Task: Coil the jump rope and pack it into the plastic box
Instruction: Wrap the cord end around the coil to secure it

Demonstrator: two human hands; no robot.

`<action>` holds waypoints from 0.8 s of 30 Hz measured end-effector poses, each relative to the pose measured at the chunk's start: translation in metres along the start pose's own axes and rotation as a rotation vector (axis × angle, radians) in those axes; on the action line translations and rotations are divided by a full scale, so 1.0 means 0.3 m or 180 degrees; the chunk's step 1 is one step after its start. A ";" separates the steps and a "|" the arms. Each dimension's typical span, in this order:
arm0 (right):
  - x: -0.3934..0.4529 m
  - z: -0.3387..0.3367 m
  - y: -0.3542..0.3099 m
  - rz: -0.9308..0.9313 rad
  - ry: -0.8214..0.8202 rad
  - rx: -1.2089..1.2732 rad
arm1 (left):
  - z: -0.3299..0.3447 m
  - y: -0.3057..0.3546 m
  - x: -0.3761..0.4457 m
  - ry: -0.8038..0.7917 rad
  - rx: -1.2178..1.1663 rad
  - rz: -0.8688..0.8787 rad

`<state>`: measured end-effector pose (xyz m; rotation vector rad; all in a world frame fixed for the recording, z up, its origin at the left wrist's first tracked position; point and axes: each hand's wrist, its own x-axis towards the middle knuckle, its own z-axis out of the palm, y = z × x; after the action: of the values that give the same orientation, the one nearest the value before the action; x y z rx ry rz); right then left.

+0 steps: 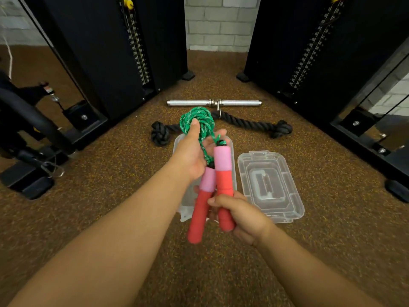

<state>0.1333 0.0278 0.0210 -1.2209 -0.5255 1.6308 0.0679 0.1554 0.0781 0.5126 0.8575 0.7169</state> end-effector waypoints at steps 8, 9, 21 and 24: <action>0.204 -0.054 0.021 -0.0054 0.0200 -0.0149 | -0.084 -0.003 0.238 -0.0034 0.0498 0.0313; 0.237 -0.063 0.024 -0.0101 0.0403 -0.0204 | -0.100 -0.009 0.263 -0.0088 0.0847 0.0238; 0.506 -0.111 0.144 0.0404 0.1382 -0.0605 | -0.259 -0.078 0.439 0.0371 0.1914 -0.0958; 0.546 -0.134 0.165 0.0594 0.1426 -0.0746 | -0.270 -0.147 0.485 0.0569 0.1836 -0.0901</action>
<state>0.1470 0.1441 -0.1101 -1.7966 -0.3301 1.4078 0.0828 0.2443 -0.0685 0.8262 1.2853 0.2470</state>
